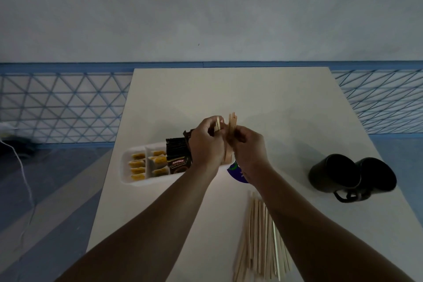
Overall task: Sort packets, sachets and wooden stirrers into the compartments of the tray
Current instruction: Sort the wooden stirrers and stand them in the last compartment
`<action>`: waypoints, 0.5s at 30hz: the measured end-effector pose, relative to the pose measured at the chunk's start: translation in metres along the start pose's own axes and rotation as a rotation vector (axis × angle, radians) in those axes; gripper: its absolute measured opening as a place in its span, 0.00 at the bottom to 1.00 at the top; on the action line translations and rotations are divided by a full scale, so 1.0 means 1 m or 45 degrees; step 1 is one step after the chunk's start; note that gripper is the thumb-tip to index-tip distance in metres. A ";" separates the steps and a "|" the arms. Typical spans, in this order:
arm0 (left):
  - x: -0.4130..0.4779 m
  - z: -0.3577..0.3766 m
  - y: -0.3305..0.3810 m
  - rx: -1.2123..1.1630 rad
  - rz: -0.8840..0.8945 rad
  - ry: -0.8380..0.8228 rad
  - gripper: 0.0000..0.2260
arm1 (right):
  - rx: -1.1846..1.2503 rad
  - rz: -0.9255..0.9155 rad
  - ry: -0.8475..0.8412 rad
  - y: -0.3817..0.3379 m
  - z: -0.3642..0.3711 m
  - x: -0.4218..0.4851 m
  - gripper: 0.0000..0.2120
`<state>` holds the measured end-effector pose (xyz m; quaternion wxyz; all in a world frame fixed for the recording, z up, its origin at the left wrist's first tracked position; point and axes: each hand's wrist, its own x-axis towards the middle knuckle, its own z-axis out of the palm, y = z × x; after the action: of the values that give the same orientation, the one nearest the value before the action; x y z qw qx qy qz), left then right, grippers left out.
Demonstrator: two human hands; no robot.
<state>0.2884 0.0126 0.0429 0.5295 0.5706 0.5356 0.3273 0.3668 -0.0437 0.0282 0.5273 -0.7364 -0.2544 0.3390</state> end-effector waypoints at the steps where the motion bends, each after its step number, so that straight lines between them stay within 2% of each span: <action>1: 0.001 0.000 0.000 0.013 0.004 0.011 0.13 | -0.034 -0.013 0.000 0.000 0.000 0.000 0.13; 6: 0.003 -0.003 0.003 0.092 0.095 0.018 0.15 | -0.213 -0.122 0.003 -0.001 -0.001 0.003 0.15; 10: 0.004 -0.007 0.008 0.162 0.156 -0.016 0.17 | -0.406 -0.195 -0.077 -0.007 -0.004 0.002 0.19; 13: 0.004 -0.011 0.010 0.235 0.213 -0.032 0.17 | -0.519 -0.195 -0.084 -0.008 -0.002 0.004 0.25; 15: 0.005 -0.013 0.011 0.250 0.215 -0.041 0.18 | -0.553 -0.185 -0.074 -0.007 -0.002 0.005 0.25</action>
<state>0.2797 0.0223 0.0551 0.4502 0.6679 0.5067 0.3073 0.3714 -0.0385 0.0344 0.3719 -0.8023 -0.3888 0.2585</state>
